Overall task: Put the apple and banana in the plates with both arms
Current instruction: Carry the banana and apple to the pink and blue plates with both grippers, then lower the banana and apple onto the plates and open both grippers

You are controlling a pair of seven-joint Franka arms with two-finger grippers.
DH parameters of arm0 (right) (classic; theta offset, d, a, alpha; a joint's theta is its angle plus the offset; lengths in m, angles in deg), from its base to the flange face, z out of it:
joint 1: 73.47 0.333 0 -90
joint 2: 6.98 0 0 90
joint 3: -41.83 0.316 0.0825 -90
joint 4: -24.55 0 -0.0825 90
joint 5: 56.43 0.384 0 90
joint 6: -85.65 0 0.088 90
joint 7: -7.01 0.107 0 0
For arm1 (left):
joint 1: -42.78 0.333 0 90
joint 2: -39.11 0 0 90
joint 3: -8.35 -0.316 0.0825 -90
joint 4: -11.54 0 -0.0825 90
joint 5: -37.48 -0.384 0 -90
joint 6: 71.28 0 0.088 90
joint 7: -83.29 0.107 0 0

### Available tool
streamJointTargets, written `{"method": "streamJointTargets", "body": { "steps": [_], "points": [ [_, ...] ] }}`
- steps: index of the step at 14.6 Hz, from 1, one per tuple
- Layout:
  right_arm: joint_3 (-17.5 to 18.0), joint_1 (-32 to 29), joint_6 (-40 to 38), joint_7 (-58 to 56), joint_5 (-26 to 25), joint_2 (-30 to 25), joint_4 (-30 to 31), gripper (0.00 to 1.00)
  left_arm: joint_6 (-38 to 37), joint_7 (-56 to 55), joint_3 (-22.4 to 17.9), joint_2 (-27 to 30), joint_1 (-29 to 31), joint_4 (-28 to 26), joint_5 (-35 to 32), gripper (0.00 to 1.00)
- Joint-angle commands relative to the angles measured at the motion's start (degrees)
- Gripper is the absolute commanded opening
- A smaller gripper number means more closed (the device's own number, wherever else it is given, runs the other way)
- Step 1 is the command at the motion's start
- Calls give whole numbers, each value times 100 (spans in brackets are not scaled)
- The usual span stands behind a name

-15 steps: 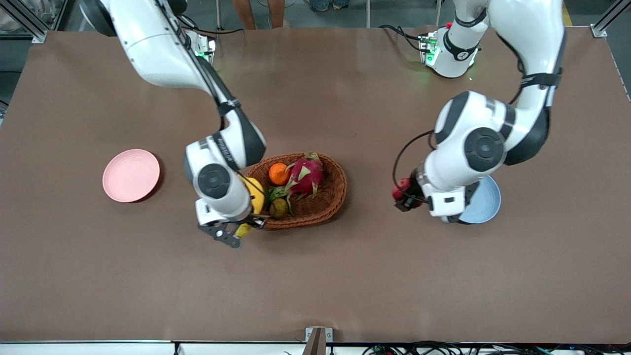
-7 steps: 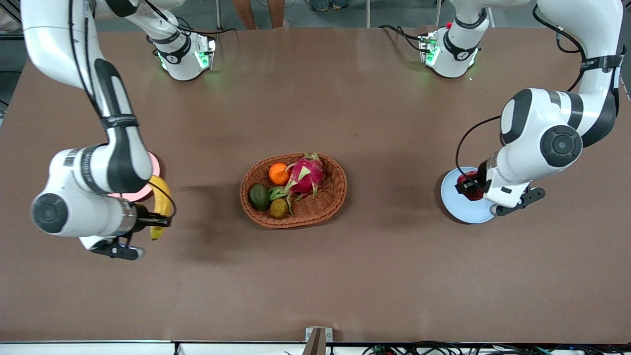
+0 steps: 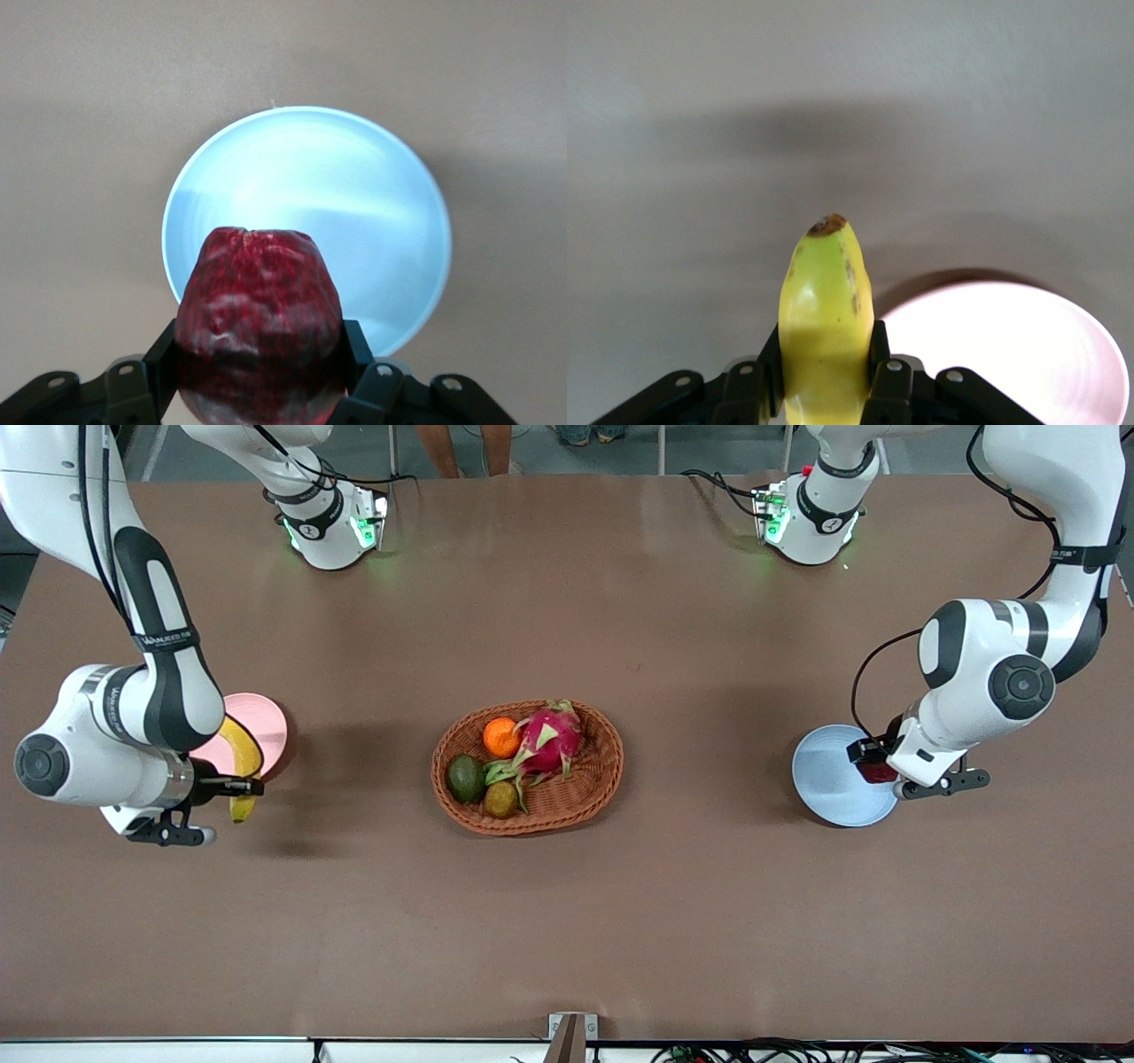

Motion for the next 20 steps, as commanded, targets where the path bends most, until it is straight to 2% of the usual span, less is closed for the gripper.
{"method": "streamJointTargets", "body": {
  "steps": [1,4,9,11,12,13,14,15,16,18,20],
  "points": [
    [117,-283,862,-380,-93,-447,1163,0,535,215,62,-64,65,-240,-159,29],
    [125,-643,1129,-891,-84,-430,1421,1,887,304,70,-355,48,-214,-159,29],
    [126,-759,1147,-971,-76,-412,1535,3,993,304,70,-619,30,-143,-247,30],
    [126,-767,1147,-971,-58,-403,1526,19,993,304,62,-637,30,-135,-247,33],
    [126,-767,1147,-971,-49,-394,1517,45,993,295,70,-654,48,-135,-256,35],
    [126,-767,1138,-962,-49,-394,1491,91,993,304,71,-681,57,-135,-256,52],
    [126,-767,1103,-962,-49,-394,1456,100,984,295,71,-655,57,-126,-256,76],
    [117,-759,1085,-962,-49,-394,1421,100,967,286,71,-620,48,-117,-256,96],
    [117,-750,1050,-971,-49,-403,1369,100,923,234,79,-524,39,-100,-247,100],
    [117,-750,684,-962,-58,-421,949,100,757,260,79,-173,57,-64,-247,100],
    [117,-724,-246,-944,-102,-429,256,100,-109,304,79,319,100,198,-247,100]
  ]
}}
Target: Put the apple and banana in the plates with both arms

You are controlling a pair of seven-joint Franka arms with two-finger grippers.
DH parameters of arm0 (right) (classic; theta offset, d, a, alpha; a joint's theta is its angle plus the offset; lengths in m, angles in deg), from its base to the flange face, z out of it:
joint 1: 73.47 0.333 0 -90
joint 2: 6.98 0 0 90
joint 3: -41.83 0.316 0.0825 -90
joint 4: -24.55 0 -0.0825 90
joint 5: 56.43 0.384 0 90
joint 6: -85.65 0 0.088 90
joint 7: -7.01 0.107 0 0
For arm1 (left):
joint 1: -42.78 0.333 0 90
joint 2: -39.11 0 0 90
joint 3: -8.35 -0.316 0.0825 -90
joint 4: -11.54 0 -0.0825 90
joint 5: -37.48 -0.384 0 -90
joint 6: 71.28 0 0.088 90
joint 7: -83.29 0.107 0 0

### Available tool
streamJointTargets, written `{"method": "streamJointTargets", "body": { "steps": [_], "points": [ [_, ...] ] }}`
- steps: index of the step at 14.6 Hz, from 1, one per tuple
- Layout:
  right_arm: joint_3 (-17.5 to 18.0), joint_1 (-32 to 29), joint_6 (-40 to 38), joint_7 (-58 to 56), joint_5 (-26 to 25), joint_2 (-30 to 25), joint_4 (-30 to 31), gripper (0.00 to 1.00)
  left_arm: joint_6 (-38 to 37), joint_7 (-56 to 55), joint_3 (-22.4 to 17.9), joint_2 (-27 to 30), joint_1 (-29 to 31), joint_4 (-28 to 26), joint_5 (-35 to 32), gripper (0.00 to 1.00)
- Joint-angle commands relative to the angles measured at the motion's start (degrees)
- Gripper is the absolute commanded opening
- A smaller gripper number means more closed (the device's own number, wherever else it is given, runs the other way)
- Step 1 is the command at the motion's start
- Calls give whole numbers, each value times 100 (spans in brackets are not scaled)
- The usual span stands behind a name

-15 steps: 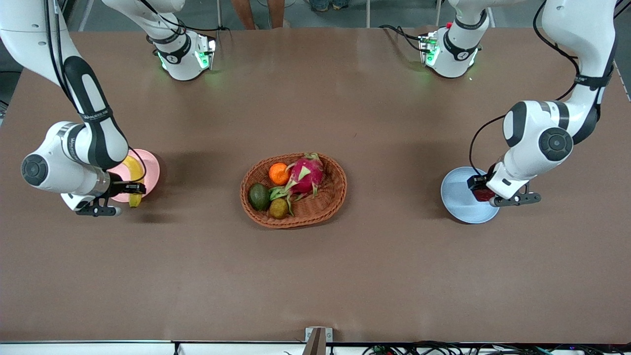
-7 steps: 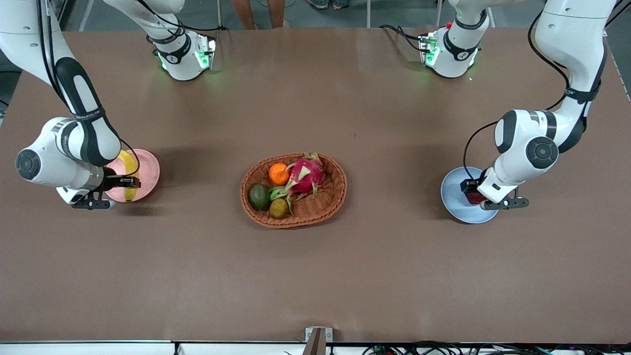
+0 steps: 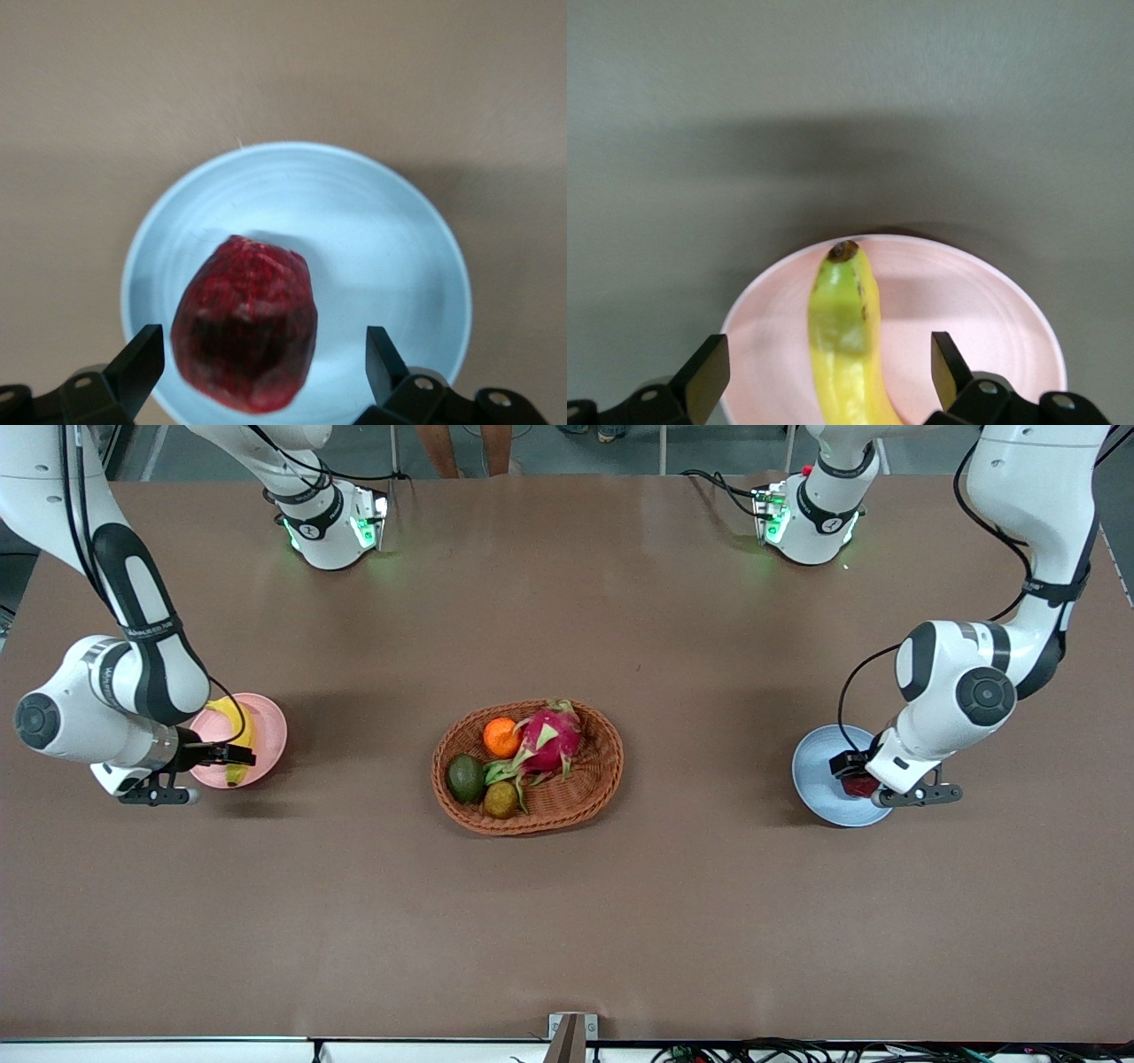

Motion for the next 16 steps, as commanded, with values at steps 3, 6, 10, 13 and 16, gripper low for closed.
{"method": "streamJointTargets", "body": {
  "steps": [3,6,10,13,16],
  "points": [
    [81,-29,-1979,270,-106,-193,-1572,100,-2582,211,31,1011,84,1205,-25,99],
    [81,119,-2884,834,-141,-298,-2275,100,-3929,510,40,1056,84,2436,204,99],
    [125,576,-4308,1484,-862,-334,-3550,100,-4847,563,23,1231,84,3406,432,99],
    [134,560,-4557,1432,-757,-334,-3903,100,-4865,669,14,1547,84,3425,459,99],
    [116,577,-4531,1397,-800,-290,-4079,100,-5109,713,-4,1855,92,3399,547,99]
  ]
}}
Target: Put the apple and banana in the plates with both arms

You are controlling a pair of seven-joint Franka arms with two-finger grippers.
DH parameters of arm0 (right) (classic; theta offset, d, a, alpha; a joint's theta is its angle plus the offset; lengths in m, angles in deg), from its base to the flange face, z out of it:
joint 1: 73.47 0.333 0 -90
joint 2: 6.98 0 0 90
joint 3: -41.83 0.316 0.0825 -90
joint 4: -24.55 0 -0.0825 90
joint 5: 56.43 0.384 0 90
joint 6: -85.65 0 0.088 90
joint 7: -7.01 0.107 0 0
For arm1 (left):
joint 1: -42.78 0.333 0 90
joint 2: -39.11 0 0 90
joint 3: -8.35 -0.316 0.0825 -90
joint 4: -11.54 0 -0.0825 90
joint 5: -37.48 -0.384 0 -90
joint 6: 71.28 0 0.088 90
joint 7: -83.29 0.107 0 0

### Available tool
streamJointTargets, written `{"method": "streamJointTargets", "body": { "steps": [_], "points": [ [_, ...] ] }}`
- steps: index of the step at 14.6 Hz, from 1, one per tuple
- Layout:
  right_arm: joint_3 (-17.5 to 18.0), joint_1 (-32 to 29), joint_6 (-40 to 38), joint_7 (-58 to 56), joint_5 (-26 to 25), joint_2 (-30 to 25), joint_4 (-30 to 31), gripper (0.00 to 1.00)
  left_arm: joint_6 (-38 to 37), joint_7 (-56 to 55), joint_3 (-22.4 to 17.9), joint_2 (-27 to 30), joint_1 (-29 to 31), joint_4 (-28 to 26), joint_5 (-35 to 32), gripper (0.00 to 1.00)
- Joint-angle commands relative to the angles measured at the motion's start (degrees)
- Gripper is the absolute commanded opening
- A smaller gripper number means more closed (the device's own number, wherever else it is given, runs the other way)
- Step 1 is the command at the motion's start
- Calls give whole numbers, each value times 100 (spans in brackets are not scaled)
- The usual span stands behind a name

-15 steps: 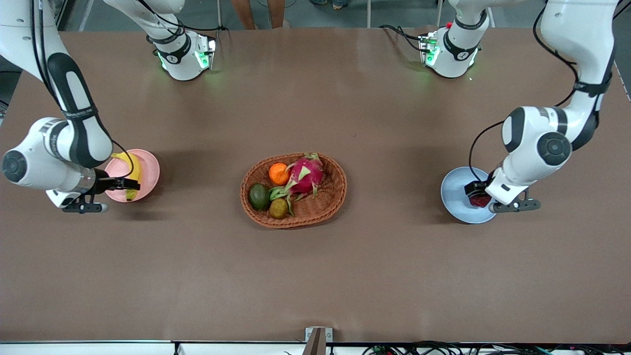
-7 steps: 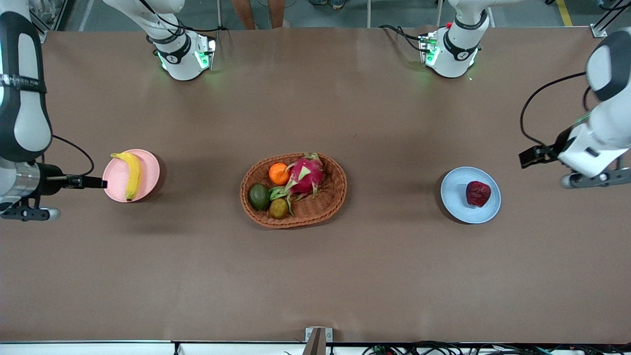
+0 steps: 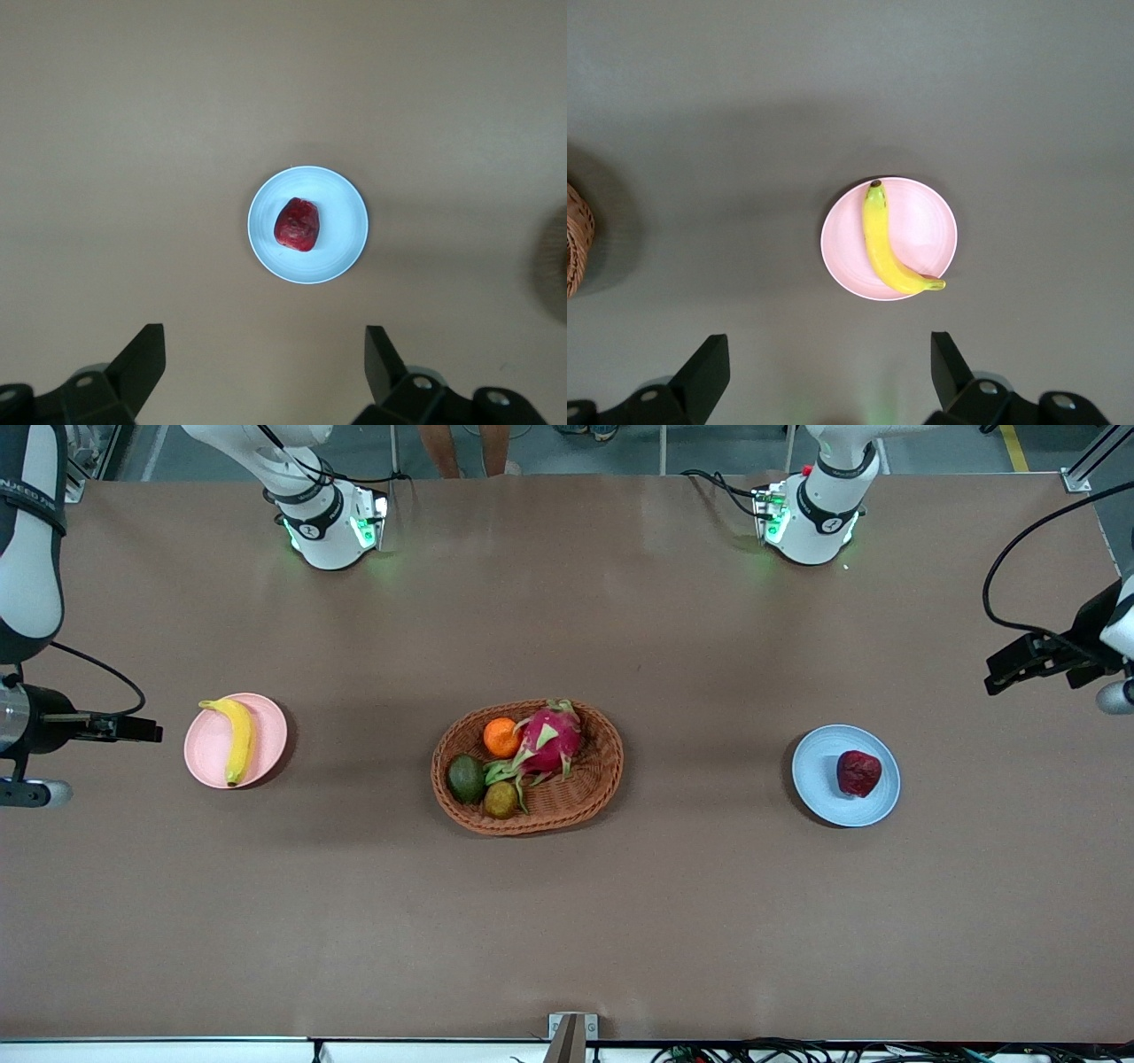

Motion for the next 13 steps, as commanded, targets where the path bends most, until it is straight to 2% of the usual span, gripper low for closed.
{"method": "streamJointTargets", "body": {
  "steps": [1,4,9,13],
  "points": [
    [24,-41,-47,0,-49,77,-245,100,-411,258,-12,313,57,-61,156,99],
    [50,-49,66,9,55,86,-281,100,-299,374,5,560,241,-448,304,99],
    [-2,-120,41,0,732,68,-298,100,-167,365,14,481,233,-326,473,100],
    [24,177,32,26,426,-151,-211,100,-158,365,23,455,224,-238,411,100]
  ]
}}
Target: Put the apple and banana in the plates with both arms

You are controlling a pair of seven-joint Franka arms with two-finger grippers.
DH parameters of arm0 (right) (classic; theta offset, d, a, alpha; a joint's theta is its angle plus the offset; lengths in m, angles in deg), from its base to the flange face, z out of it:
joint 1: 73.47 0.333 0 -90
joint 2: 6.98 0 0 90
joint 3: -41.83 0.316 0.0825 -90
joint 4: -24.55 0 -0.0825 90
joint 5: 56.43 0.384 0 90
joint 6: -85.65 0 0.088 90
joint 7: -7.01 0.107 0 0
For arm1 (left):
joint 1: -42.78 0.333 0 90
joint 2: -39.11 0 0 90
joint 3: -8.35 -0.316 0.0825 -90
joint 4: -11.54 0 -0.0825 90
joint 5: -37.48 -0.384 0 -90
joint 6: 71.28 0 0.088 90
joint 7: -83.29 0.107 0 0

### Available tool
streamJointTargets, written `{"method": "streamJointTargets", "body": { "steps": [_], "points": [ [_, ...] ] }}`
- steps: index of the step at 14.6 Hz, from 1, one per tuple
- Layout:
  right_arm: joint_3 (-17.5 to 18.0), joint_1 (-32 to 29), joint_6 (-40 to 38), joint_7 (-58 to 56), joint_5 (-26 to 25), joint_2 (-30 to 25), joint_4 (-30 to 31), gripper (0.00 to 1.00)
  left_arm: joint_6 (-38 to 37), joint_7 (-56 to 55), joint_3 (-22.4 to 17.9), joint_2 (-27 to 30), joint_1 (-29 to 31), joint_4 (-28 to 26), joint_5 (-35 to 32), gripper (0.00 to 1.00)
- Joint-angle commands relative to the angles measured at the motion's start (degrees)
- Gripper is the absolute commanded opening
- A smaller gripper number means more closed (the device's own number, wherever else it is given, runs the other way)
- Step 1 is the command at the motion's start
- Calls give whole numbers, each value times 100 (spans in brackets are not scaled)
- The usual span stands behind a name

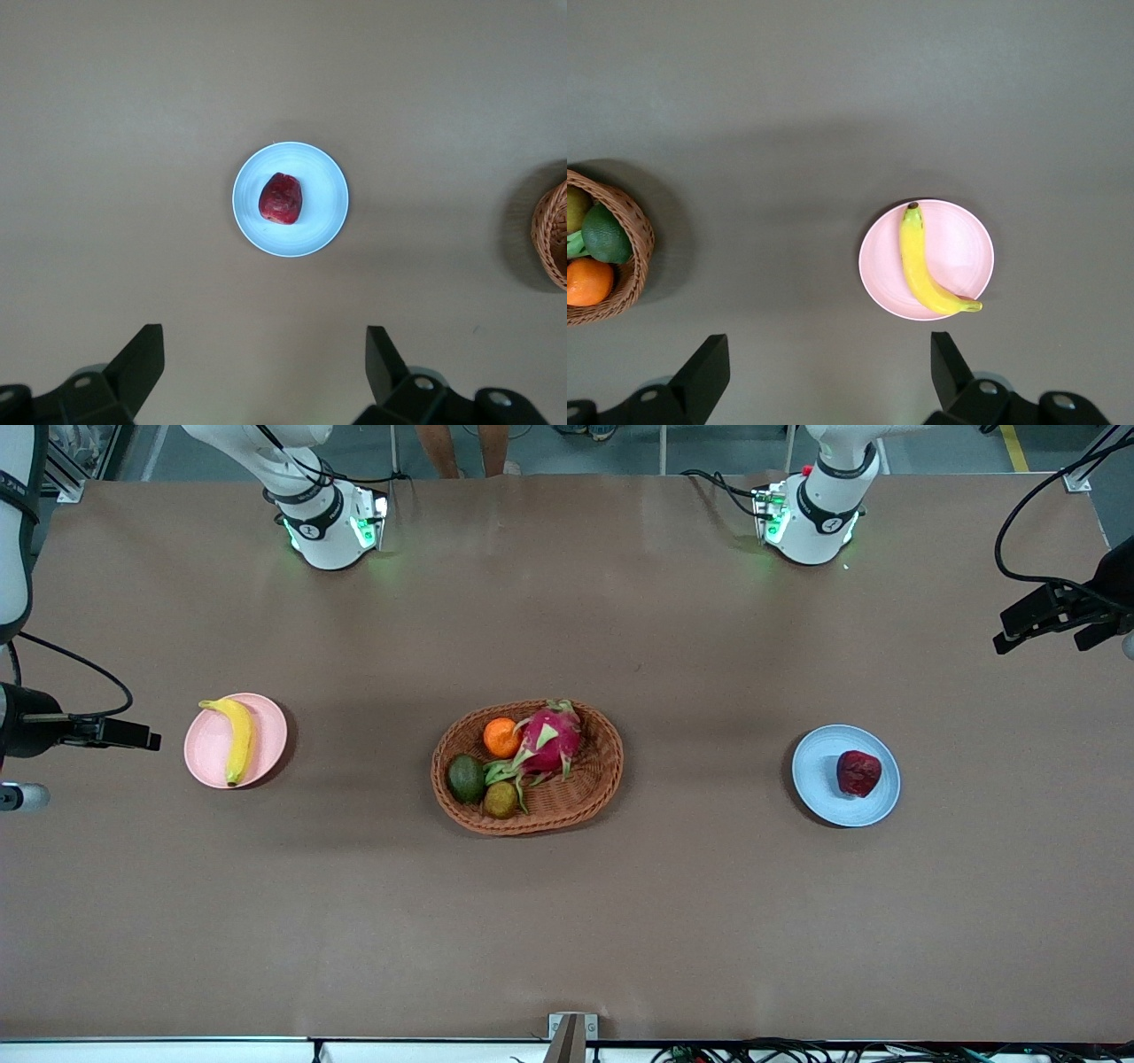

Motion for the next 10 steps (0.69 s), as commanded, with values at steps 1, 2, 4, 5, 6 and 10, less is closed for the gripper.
{"method": "streamJointTargets", "body": {
  "steps": [1,2,4,5,6,10],
  "points": [
    [23,394,-56,78,-323,-211,70,100,57,89,19,25,13,35,10,100],
    [32,492,-65,87,-456,-246,79,100,48,89,19,24,22,27,10,100],
    [23,528,-83,87,-466,-255,96,100,57,89,19,33,13,27,10,100],
    [23,502,-74,87,-466,-255,105,100,57,89,19,33,13,27,10,100],
    [14,476,-74,87,-448,-255,114,100,57,89,19,33,13,35,1,100],
    [-3,203,-56,17,-387,-378,297,100,57,89,28,33,-4,36,10,100]
  ]
}}
